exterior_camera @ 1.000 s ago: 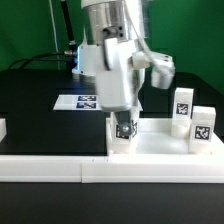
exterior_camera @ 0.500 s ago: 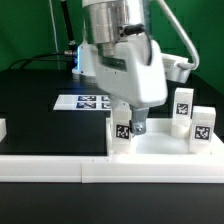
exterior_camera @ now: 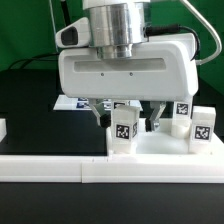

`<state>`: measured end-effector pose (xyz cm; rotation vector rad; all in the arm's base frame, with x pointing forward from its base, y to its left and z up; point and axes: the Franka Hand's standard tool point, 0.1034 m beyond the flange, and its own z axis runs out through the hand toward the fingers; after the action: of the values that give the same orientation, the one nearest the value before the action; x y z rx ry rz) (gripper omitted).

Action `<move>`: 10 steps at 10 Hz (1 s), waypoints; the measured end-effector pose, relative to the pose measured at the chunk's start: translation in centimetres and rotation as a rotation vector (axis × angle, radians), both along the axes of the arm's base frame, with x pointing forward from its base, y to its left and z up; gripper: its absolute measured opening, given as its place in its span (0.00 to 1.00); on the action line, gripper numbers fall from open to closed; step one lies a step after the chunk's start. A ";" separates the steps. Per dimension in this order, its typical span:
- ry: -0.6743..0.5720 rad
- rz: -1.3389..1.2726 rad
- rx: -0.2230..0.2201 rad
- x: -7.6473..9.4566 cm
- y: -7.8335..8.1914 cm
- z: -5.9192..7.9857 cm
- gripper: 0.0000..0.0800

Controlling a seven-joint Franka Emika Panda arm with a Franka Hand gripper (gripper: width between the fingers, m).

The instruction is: Assemble square table

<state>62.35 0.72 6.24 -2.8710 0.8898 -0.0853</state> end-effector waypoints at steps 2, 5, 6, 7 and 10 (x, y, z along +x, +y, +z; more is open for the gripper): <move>0.005 -0.047 0.004 0.0 0.0 0.0 0.69; 0.030 -0.250 0.021 -0.2 -0.3 -0.1 0.36; 0.036 -0.308 0.027 -0.2 -0.2 -0.1 0.36; 0.045 -0.396 0.035 -0.1 -0.3 -0.1 0.36; 0.126 -0.810 0.075 -0.1 -0.1 0.1 0.36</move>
Offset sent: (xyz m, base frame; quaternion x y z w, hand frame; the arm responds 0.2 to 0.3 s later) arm 0.0000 0.0000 0.0000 0.0000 0.0000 0.1938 0.9810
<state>62.25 0.57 6.29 -2.2784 1.9617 0.0505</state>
